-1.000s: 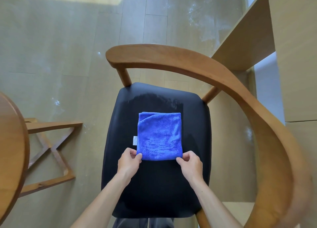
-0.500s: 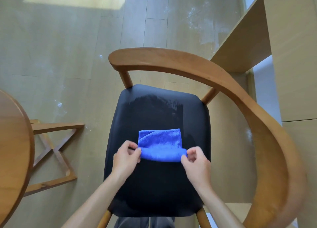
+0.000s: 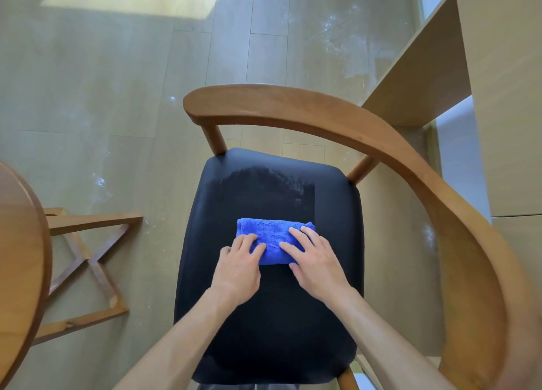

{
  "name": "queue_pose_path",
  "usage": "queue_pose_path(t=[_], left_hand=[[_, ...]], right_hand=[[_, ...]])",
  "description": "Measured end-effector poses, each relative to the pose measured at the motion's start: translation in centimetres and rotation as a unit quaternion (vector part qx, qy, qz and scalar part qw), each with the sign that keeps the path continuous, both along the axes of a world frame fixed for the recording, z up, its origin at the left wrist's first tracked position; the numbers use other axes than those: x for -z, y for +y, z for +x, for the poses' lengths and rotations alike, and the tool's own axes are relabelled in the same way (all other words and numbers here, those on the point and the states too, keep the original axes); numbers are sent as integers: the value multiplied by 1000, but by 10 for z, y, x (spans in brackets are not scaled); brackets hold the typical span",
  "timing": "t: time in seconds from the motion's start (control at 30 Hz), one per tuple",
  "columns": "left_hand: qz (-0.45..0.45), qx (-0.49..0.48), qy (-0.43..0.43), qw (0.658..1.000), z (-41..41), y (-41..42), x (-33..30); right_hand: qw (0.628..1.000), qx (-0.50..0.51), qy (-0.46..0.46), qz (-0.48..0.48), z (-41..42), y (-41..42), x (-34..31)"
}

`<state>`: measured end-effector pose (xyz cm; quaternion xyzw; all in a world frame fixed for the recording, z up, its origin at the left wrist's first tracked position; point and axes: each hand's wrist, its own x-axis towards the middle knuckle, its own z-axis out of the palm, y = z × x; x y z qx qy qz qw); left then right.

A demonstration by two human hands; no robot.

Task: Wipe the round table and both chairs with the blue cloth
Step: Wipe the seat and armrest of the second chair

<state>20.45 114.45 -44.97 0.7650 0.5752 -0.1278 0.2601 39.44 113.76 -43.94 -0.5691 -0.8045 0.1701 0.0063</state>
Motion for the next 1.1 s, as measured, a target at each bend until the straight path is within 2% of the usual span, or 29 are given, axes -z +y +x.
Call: queue_pose_path(t=[0.1, 0.2, 0.3, 0.37, 0.47, 0.6, 0.77, 0.97, 1.1], left_hand=[[-5, -2, -21, 1000, -2, 3, 4], [26, -61, -66, 996, -16, 10, 2], [42, -148, -32, 988, -37, 17, 8], [37, -170, -9, 985, -50, 17, 17], [37, -148, 1, 988, -59, 11, 31], [86, -125, 0, 988, -61, 0, 46], [89, -128, 5, 988, -61, -4, 46], [84, -128, -9, 988, -66, -2, 42], [73, -133, -15, 988, -65, -4, 45]], right_hand=[[999, -26, -41, -16, -2, 10, 8], [996, -72, -43, 0, -3, 20, 12], [987, -159, -26, -17, 1, 27, 20], [970, -240, -28, -21, -1, 34, 29], [947, -316, -48, -8, -8, 48, 49], [937, -345, -52, 7, -9, 59, 70], [968, -234, -49, 77, -10, 31, 74], [991, -109, -36, 71, 16, 22, 65], [992, 92, -32, 76, 84, 12, 61]])
